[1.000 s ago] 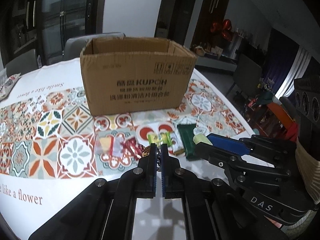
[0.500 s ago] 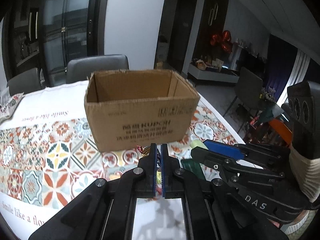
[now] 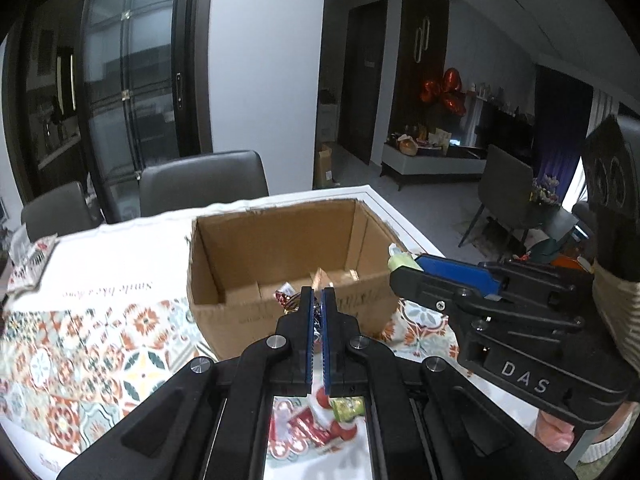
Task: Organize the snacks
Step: 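Carry both snacks over the cardboard box and open both tools to drop them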
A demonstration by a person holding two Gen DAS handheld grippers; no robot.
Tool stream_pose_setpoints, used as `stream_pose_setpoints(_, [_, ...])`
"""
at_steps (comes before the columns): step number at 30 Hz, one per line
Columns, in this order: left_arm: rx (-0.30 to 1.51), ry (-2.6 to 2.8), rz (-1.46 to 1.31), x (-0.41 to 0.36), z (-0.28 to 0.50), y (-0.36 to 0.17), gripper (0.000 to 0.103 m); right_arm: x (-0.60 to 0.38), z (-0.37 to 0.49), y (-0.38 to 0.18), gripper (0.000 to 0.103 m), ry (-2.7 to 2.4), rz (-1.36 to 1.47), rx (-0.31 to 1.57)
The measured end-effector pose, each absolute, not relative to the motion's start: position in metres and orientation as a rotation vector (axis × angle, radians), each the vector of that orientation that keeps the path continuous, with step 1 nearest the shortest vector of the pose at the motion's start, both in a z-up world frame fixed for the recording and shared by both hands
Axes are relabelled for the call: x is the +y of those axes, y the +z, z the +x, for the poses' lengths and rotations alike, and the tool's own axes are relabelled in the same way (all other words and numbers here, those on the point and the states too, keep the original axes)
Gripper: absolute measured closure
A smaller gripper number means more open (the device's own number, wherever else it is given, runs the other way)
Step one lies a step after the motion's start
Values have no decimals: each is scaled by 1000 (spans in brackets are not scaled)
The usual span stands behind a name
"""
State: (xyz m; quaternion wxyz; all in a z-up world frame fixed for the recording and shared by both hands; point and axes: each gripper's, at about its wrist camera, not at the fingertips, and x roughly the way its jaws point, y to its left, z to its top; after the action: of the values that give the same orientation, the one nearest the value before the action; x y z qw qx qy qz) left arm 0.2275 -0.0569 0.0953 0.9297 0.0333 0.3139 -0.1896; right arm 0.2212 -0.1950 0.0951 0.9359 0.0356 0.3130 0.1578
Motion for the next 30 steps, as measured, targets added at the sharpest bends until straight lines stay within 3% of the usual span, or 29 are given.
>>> stream_pose_setpoints(12, [662, -401, 75, -59, 283, 117, 98, -191, 267, 112, 81, 306, 49, 661])
stream_pose_setpoints(27, [762, -401, 50, -56, 332, 93, 97, -191, 307, 96, 81, 297, 57, 712])
stream_pose_setpoints(29, [773, -394, 43, -55, 336, 90, 92, -192, 311, 92, 81, 295, 64, 719])
stream_pose_setpoints(30, [777, -392, 43, -55, 338, 90, 82, -192, 313, 90, 81, 297, 65, 722])
